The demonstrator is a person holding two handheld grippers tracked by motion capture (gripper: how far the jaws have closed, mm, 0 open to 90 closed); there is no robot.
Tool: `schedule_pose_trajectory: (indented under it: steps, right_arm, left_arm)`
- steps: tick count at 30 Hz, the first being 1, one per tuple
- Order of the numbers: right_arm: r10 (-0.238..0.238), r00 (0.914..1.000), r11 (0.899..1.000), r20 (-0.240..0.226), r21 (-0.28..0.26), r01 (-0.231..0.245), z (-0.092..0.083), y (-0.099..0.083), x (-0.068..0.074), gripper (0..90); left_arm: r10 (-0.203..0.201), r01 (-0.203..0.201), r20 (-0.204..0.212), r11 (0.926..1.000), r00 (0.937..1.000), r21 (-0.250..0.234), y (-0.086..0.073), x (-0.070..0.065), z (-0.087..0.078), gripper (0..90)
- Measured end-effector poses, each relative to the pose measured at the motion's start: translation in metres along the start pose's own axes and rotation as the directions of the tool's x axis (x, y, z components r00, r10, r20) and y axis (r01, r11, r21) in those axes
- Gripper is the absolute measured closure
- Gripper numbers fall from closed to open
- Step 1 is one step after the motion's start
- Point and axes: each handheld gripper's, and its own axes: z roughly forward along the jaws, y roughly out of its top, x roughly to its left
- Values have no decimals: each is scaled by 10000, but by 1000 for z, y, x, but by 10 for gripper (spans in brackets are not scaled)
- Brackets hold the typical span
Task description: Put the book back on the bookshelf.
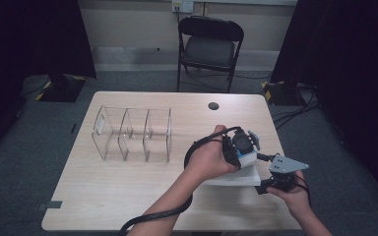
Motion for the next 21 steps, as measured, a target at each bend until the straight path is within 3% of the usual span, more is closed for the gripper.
schedule_pose_trajectory:
  steps: [21]
  right_arm:
    - [0,9999,10000,-135,-50,0,-5,11,-5,97]
  left_arm:
    - [142,-141,89,9999,9999,-85,4,-2,-8,748]
